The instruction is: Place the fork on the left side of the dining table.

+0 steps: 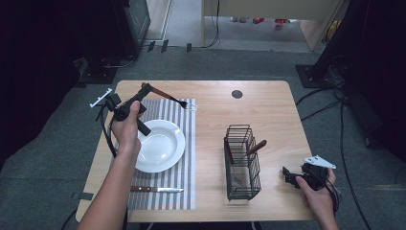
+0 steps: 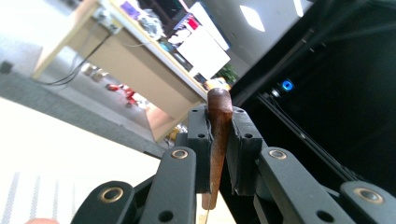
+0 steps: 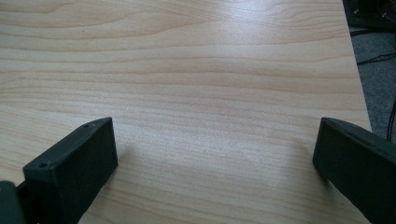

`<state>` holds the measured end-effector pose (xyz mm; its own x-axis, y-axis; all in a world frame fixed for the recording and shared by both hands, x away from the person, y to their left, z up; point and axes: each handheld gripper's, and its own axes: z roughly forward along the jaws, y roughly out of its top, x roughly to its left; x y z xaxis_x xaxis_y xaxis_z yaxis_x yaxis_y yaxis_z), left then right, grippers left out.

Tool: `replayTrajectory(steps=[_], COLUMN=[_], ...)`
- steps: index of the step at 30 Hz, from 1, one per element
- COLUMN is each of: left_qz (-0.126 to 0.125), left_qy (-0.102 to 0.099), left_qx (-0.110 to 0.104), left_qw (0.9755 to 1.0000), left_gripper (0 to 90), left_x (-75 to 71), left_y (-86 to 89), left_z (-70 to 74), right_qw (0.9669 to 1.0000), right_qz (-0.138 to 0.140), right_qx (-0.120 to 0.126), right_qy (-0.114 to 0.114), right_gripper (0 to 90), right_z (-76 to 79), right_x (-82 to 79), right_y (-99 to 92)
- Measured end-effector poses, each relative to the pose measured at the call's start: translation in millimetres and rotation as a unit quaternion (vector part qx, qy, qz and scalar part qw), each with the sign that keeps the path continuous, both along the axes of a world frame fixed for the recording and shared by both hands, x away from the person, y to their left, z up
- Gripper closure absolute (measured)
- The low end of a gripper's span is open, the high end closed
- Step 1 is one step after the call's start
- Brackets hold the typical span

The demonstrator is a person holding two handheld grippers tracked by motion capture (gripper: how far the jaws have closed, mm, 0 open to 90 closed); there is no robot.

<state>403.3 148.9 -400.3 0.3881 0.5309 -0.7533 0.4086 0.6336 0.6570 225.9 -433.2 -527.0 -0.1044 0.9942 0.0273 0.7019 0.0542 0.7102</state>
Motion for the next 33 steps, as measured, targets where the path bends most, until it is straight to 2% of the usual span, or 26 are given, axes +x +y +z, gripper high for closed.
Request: replayTrajectory(steps=[4, 7, 11, 15, 18, 21, 26, 31, 33], left_qz=[0.018, 0.042, 0.056, 0.064, 0.062, 0.072, 0.085, 0.102, 0.103], left_qy=[0.023, 0.055, 0.077, 0.107, 0.134, 0.151, 0.166, 0.185, 0.194], left_qx=[-0.034, -0.056, -0.06, -0.066, -0.088, -0.089, -0.112, -0.116, -0.106], left_qw=[0.999, 0.9961, 0.9937, 0.9899, 0.9851, 0.9819, 0.976, 0.9706, 0.9699], left_gripper=[82.3, 82.3, 82.3, 82.3, 82.3, 82.3, 82.3, 82.1, 82.0], left_x=[9.4, 18.1, 25.0, 34.1, 41.1, 46.2, 52.8, 56.8, 57.5], left_y=[15.1, 26.7, 32.9, 38.6, 42.3, 43.7, 43.3, 42.4, 41.7], left_z=[-21.6, -41.3, -53.4, -69.3, -82.9, -94.7, -104.6, -109.0, -109.2], right_qw=[1.0, 1.0, 1.0, 1.0, 1.0, 1.0, 1.0, 1.0, 1.0], right_qz=[0.0, 0.0, 0.0, 0.0, 0.0, 0.0, 0.0, 0.0, 0.0], right_qx=[0.0, 0.0, 0.0, 0.0, 0.0, 0.0, 0.0, 0.0, 0.0], right_qy=[0.0, 0.0, 0.0, 0.0, 0.0, 0.0, 0.0, 0.0, 0.0], right_gripper=[0.0, 0.0, 0.0, 0.0, 0.0, 0.0, 0.0, 0.0, 0.0], right_z=[0.0, 0.0, 0.0, 0.0, 0.0, 0.0, 0.0, 0.0, 0.0], right_x=[0.0, 0.0, 0.0, 0.0, 0.0, 0.0, 0.0, 0.0, 0.0], right_y=[0.0, 0.0, 0.0, 0.0, 0.0, 0.0, 0.0, 0.0, 0.0])
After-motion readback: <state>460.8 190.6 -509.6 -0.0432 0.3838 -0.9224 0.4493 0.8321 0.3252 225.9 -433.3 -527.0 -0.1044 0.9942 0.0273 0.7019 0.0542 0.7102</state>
